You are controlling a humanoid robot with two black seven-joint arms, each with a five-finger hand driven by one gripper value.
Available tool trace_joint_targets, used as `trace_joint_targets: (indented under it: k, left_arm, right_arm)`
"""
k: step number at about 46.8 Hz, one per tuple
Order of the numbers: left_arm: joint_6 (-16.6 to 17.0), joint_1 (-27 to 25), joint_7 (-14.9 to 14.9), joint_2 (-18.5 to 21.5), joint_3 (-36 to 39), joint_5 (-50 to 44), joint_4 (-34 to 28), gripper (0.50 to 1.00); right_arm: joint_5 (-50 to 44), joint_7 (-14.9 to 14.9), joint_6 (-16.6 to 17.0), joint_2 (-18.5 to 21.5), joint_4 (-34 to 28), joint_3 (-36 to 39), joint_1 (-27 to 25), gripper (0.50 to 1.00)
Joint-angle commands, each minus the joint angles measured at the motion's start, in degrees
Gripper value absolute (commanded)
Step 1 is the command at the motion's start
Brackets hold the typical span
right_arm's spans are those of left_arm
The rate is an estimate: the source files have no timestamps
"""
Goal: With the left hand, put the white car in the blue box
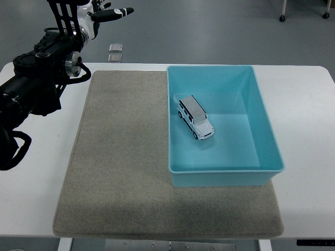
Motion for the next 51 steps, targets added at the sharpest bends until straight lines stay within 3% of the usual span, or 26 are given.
trace_joint_targets:
  k: [1,15,19,26,51]
  left_arm:
    - [-0.1,1.1,-0.1,-0.4,-2.9,-0.5,-0.2,1.0]
    - [-5.1,3.9,-0.6,-0.4,-9.2,-8.5,-0.7,1.0]
    - [-8.8,5.0,-1.1,-0.3,-9.4,-9.9,-0.7,1.0]
    - [-18.9,6.7,-2.4,-0.2,-12.4,-11.0,-0.1,1.0]
    - [-19.1,7.6,-2.4,0.3,-13.8,-11.2,-0.5,1.0]
  right_arm:
    - [0.0,0.0,0.0,0.0,0.0,0.0,0.0,0.936]
    - [0.0,0.0,-0.1,0.0,0.0,0.0,0.0,0.936]
    - [0.0,0.0,0.0,0.0,0.0,0.0,0.0,0.936]
    - [0.0,0.0,0.0,0.0,0.0,0.0,0.0,0.936]
    - [0.0,0.0,0.0,0.0,0.0,0.0,0.0,0.936]
